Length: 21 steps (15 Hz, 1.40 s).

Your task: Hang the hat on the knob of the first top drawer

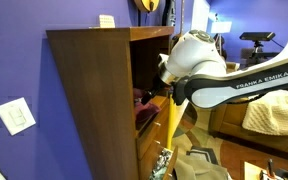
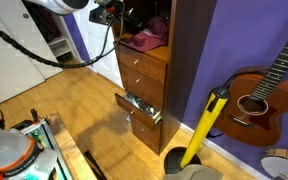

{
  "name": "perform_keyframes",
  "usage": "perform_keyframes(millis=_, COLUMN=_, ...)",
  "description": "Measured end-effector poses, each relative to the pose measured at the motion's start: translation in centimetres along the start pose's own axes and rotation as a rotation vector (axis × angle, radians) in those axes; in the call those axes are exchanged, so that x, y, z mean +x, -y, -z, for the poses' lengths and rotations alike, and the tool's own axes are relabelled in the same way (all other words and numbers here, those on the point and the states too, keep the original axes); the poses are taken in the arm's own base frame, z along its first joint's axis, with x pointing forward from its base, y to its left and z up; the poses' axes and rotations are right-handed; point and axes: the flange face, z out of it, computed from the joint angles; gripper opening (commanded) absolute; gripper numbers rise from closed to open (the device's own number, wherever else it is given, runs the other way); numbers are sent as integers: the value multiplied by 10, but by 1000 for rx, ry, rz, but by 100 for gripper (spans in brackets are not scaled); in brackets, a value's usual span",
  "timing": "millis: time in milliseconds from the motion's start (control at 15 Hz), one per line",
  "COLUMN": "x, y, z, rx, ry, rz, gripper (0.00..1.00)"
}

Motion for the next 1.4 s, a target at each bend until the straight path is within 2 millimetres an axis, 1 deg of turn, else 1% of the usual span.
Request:
perform_keyframes(millis=200, x=7, y=-16, z=-9, rx=0, ry=-91, rz=-40, gripper=100)
perform_keyframes(millis=333, x=8, y=-22, z=-17, rx=0, ry=-124, rz=-65, gripper=100)
perform_keyframes(millis=600, x=3, y=-31, z=-32, rx=-28, ry=-110, rz=-124, gripper=100)
perform_keyframes(millis=733, x=1, y=-39, z=-35, rx=-45, ry=-106, rz=-161, gripper=100)
perform_keyframes(millis=867, x=0, y=-43, z=-36, rx=-49, ry=-105, rz=-189, gripper=100)
perform_keyframes(millis=1000, x=2, y=-37, z=-35, rx=-41, ry=-109, rz=-196, gripper=100)
perform_keyframes(millis=1267, x=12, y=-9, z=-26, rx=-13, ry=-136, rz=-179, gripper=100)
perform_keyframes(millis=1400, x=19, y=2, z=-22, rx=-9, ry=-158, rz=-168, gripper=100)
